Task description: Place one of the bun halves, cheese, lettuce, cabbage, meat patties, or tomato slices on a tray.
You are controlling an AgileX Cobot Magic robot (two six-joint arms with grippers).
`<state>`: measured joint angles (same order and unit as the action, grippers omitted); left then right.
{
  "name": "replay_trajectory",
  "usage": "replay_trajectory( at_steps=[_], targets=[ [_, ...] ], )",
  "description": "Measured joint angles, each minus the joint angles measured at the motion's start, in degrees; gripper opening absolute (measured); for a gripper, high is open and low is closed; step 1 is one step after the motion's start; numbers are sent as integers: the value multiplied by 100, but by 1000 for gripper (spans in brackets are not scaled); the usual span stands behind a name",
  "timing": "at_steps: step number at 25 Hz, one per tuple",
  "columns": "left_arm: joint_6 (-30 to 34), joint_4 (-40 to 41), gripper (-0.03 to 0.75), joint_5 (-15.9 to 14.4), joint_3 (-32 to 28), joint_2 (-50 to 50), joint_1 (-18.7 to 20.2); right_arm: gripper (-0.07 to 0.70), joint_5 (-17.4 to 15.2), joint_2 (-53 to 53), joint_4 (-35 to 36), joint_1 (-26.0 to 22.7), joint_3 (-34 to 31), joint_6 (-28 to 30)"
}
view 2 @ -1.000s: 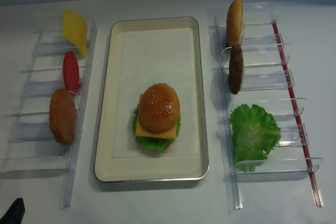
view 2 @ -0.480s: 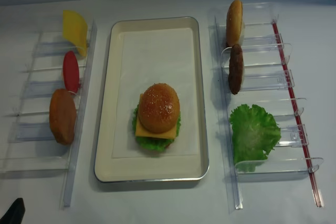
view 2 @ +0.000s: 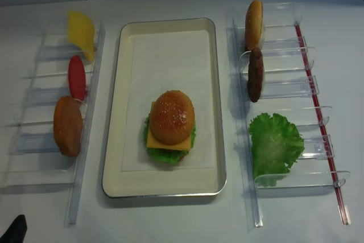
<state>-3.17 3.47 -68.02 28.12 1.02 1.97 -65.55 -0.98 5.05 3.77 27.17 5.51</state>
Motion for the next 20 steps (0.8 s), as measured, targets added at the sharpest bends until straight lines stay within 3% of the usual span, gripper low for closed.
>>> replay_trajectory(
  at_steps=[20],
  targets=[
    [0,0,582,0,0,0,0,521,0,0,0,0,-8,-23]
  ],
)
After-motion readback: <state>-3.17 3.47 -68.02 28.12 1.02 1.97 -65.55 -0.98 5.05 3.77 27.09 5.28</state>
